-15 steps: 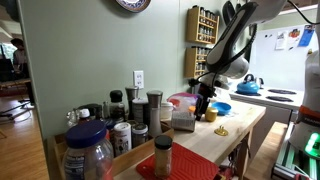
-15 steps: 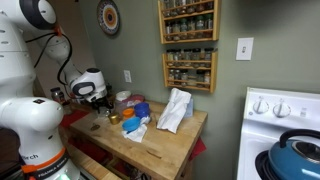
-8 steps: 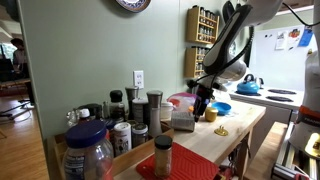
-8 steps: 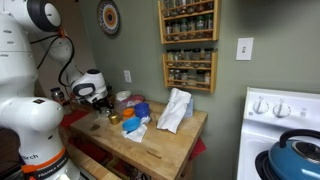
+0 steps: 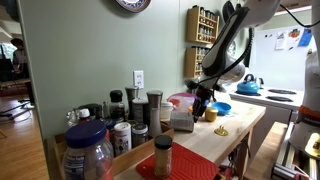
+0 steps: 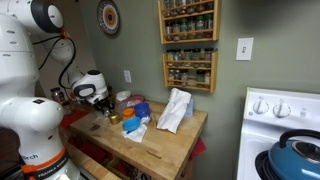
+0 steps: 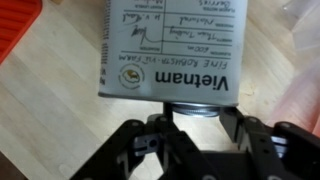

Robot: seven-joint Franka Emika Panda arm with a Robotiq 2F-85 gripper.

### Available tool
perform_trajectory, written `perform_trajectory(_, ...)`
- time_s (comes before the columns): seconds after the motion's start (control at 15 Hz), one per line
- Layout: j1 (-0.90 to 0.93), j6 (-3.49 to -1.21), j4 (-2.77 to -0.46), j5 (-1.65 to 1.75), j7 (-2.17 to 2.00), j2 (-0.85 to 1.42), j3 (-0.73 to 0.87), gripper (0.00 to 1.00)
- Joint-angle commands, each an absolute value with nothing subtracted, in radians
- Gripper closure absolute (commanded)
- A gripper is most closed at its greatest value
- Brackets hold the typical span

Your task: Put the silver container upright

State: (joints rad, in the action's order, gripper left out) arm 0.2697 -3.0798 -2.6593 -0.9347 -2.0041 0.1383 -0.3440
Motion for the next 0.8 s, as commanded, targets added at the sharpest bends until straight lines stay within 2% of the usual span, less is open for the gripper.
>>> perform_trajectory(0.0,0.256,-3.104,-2.640,-0.977,-1.943,0.167,-0.366,0.55)
perform_trajectory(0.2,0.255,-3.102,-2.633,-0.985,-1.922,0.173,-0.366,0.57)
perform_trajectory(0.4,0.256,-3.100,-2.629,-0.983,-1.909,0.177,-0.362,0.78)
perform_trajectory(0.73,0.262,-3.083,-2.650,-0.940,-1.924,0.157,-0.340,0.78)
